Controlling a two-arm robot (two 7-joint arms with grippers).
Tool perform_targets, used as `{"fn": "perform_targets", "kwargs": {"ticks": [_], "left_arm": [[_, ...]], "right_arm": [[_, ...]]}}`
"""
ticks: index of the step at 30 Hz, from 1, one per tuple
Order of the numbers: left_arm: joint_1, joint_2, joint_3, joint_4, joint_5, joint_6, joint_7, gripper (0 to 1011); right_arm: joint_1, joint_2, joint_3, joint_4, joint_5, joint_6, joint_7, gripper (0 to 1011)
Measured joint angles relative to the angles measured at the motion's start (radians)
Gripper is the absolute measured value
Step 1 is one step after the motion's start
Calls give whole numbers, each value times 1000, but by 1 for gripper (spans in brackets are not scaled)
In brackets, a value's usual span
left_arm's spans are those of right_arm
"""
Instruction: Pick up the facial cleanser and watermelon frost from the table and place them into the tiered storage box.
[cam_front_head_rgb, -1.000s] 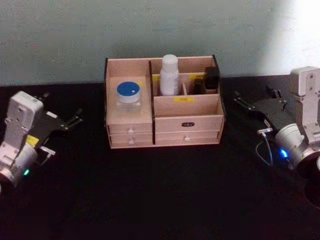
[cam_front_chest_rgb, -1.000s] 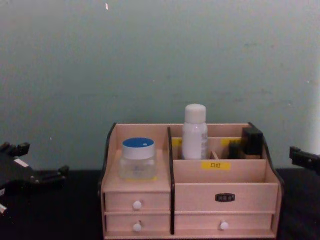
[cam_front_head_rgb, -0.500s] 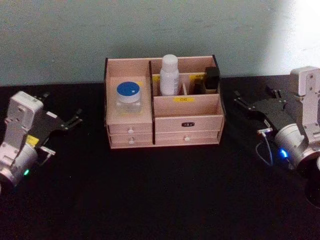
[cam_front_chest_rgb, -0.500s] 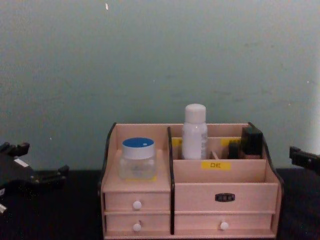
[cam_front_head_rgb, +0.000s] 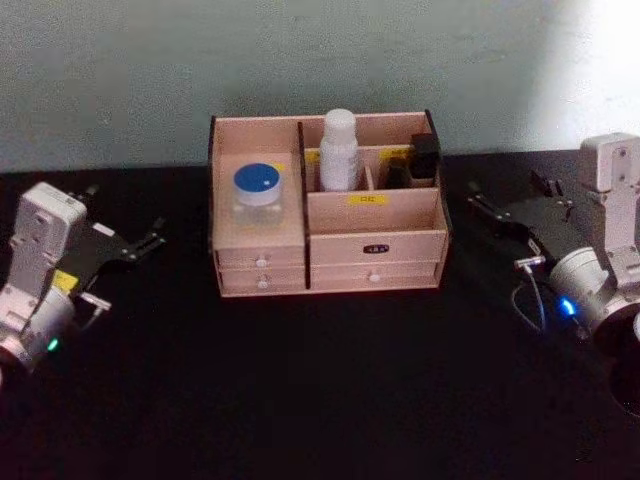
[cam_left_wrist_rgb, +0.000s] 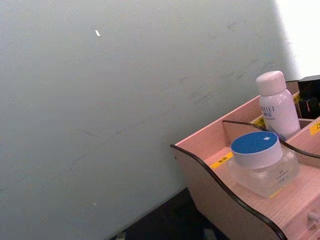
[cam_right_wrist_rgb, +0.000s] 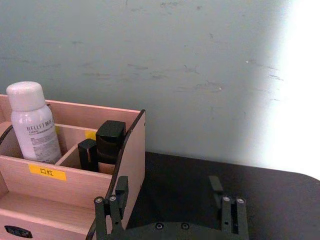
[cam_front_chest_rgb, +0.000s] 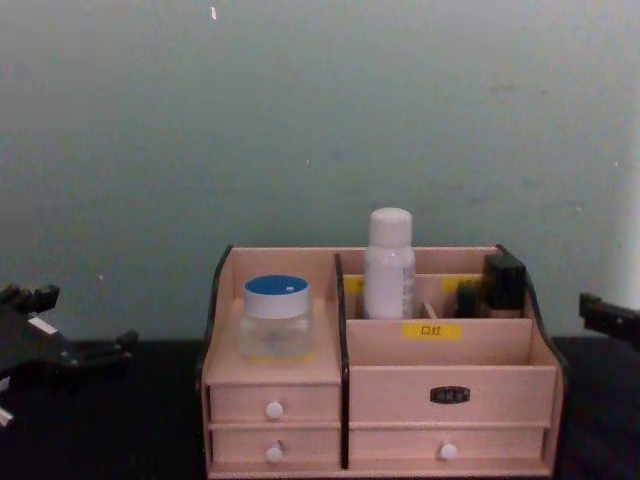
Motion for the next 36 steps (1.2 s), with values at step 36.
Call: {"fn": "perform_targets", "kwargs": {"ticks": [36], "left_arm": [[0,0,0,0,0,0,0,1002]], "right_arm": [[0,0,0,0,0,0,0,1002]]}}
